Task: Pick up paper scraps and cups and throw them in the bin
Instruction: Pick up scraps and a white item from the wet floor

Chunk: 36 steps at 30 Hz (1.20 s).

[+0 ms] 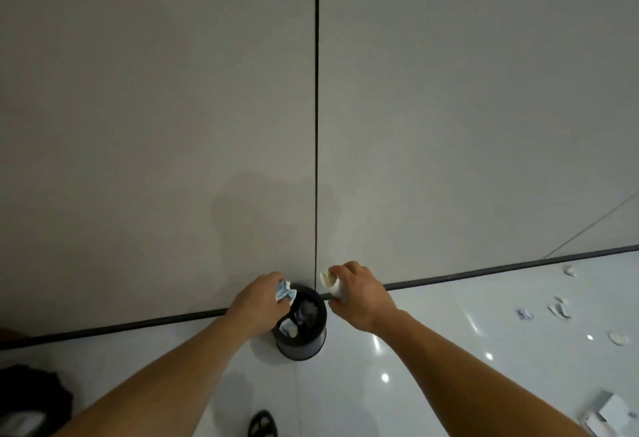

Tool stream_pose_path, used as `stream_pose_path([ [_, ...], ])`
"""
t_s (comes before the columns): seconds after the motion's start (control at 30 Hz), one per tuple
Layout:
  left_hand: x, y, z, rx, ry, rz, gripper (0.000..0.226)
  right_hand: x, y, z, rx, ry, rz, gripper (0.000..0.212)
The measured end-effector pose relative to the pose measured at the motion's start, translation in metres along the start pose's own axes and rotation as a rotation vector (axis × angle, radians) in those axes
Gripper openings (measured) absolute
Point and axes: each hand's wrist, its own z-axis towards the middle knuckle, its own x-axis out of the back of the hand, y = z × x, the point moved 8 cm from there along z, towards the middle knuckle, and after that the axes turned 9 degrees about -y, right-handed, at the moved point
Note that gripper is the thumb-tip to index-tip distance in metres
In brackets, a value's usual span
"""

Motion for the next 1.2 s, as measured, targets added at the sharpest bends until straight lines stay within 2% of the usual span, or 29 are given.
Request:
stream_pose_path([
  [0.2,-0.021,-0.060,0.103,0.014,-0.153,0.015,0.051,-0.056,0.026,0.096,-0.102,-0.062,0.041,0.055],
  [0.33,-0.051,-0.102,0.178,0.063,-0.199,0.038,0.053,-0.121,0.066,0.154,-0.170,-0.112,0.099,0.057],
  [0.5,-0.129,-0.148,0.263,0.031,-0.224,0.106,0.051,-0.230,0.132,0.220,-0.249,-0.154,0.145,0.055],
  [0.67,-0.216,-0.209,0.345,0.014,-0.195,0.186,0.048,-0.345,0.186,0.283,-0.241,-0.197,0.124,0.055],
  [0.83,-0.284,-0.264,0.392,-0.016,-0.216,0.351,0.057,-0.431,0.213,0.312,-0.261,-0.248,0.142,0.064],
  [1.03,-0.311,-0.295,0.385,0.078,-0.293,0.441,0.071,-0.454,0.221,0.300,-0.249,-0.269,0.166,0.066],
  [1.2,-0.279,-0.264,0.374,0.069,-0.292,0.400,0.072,-0.419,0.218,0.275,-0.251,-0.265,0.201,0.074],
])
